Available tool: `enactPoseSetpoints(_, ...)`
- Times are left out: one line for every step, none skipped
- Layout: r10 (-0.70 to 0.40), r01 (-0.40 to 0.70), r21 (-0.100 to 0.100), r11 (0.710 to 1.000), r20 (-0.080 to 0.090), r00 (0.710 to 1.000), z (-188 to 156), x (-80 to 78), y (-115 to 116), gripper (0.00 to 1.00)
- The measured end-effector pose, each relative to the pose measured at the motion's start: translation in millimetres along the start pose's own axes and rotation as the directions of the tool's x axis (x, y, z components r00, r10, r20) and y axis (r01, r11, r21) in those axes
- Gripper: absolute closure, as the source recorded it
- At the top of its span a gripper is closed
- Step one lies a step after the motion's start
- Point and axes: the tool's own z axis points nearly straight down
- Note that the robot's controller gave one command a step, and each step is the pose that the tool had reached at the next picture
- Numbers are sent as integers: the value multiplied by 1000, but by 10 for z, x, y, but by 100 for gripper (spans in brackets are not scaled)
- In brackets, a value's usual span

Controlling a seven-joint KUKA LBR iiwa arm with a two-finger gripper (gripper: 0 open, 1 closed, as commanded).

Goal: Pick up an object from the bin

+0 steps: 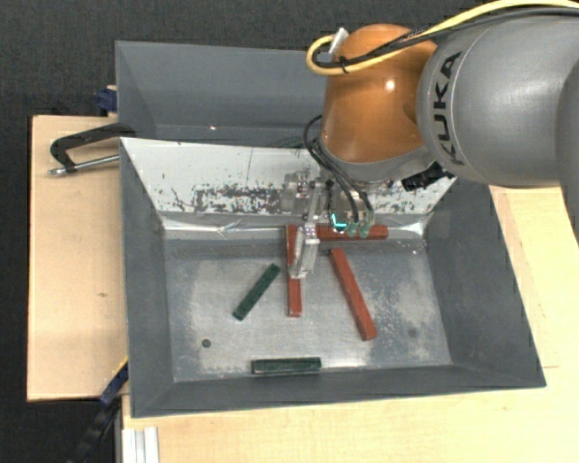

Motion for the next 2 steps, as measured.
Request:
enactPoseSetpoints(1,-1,-1,1000,9,1000,-50,-17,-5,0)
enactPoseSetpoints(-19,19,-1,1000,13,1000,553,33,-119,0)
